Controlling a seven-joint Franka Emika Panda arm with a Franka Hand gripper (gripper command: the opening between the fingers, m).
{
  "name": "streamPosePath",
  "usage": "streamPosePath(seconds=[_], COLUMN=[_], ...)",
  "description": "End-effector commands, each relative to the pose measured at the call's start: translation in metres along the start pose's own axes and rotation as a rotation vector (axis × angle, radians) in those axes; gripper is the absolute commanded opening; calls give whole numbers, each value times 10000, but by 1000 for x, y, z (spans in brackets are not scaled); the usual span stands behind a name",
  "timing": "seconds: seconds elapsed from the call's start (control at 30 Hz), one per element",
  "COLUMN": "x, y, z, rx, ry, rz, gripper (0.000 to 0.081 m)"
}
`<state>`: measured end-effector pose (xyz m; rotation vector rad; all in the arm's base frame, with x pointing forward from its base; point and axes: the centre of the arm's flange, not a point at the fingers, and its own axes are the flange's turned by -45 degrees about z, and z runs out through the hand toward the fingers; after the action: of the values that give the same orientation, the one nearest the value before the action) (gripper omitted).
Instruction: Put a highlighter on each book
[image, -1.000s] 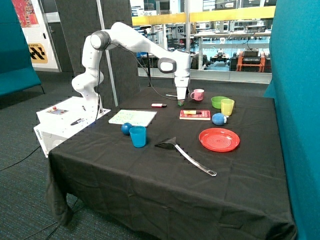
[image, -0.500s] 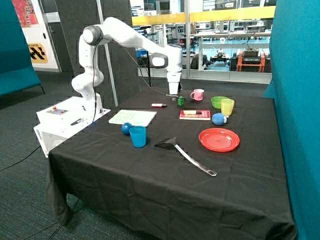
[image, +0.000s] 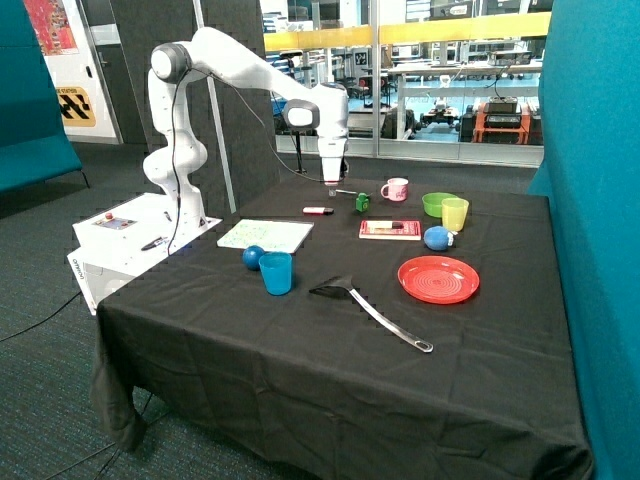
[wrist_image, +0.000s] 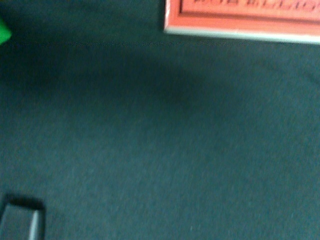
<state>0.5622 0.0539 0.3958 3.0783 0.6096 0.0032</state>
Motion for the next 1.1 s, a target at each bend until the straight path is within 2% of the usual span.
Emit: streamPosePath(seconds=[0.0,0.2,0.33,0.63,0.73,0.97,1.07], x=[-37,-55,-65,-85,-88,-96,-99], y=[-20,-24,-27,-42,-47,-63,-68], z=[-2,2,4,10,13,20,22], rx=[38,38,38,38,38,38,38], ry=[-13,-13,-13,-13,-13,-14,-14], rz=[-262,-174,-56,82,139,246,298], gripper=[808,805,771,614,609,498,483])
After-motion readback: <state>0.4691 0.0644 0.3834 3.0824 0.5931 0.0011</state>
